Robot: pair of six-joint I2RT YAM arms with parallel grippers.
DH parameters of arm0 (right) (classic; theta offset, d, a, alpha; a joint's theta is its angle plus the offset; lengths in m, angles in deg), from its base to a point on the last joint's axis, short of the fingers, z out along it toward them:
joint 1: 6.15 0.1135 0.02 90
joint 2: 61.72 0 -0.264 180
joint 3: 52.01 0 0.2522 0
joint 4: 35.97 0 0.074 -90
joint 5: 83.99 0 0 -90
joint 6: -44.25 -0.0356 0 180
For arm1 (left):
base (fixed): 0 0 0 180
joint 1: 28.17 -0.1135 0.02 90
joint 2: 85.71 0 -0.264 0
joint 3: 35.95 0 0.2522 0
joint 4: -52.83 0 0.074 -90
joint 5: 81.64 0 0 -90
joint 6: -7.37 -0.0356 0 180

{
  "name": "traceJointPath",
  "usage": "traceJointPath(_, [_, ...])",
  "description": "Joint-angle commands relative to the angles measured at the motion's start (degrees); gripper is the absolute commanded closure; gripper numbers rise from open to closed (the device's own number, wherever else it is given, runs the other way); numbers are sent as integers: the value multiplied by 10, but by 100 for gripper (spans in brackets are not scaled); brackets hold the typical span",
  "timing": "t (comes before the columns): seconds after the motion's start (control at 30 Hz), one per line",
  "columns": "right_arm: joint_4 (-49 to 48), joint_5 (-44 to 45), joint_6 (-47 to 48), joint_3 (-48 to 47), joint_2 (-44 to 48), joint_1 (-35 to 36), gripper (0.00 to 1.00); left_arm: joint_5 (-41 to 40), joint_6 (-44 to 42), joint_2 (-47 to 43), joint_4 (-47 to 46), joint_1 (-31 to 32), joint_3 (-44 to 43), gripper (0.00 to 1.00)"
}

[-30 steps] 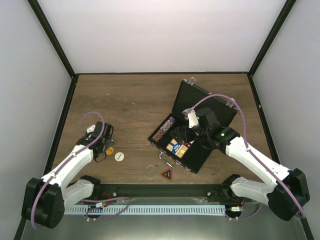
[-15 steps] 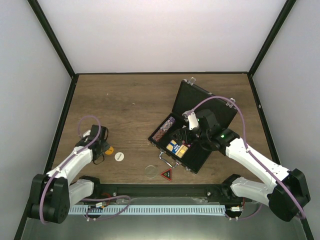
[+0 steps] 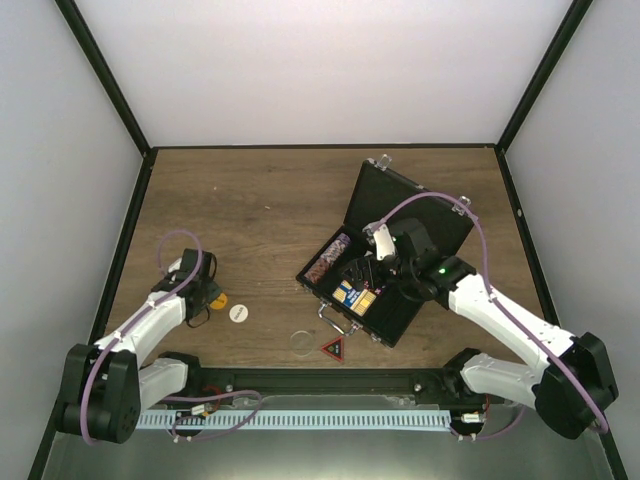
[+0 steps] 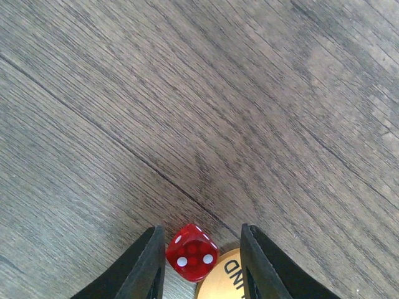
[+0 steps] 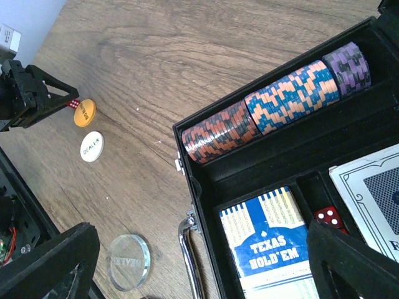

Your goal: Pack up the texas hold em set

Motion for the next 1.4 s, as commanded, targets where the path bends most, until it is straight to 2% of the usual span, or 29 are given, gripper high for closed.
traceJointPath(0.0, [-6,-5,13,-12,-5,3,7,0,-8,6,-7,-4,2,66])
traceJointPath(0.27, [3,-10,19,-25,-20,3,7,7,-13,17,-10,-5,3,71])
traceJointPath(0.63, [2,-11,22,-27,-12,3,7,7,-29,6,15,-4,-23,88])
traceJointPath(0.83, [-4,-15,20,-22,-5,3,7,65,-54,-12,32,8,-66,89])
traceJointPath(0.93, [-12,-24,17,-20,-7,2,7,78,-49,-15,47,53,-83,90])
traceJointPath(1.1, [-20,-33,8,-21,-7,3,7,108,-20,-10,46,176,-92,90])
traceJointPath(1.2, [-21,-33,4,-18,-3,3,7,121,-15,-9,24,264,-95,89])
traceJointPath(1.37, [-28,-34,-5,-9,10,3,7,116,-12,12,-17,361,-109,88])
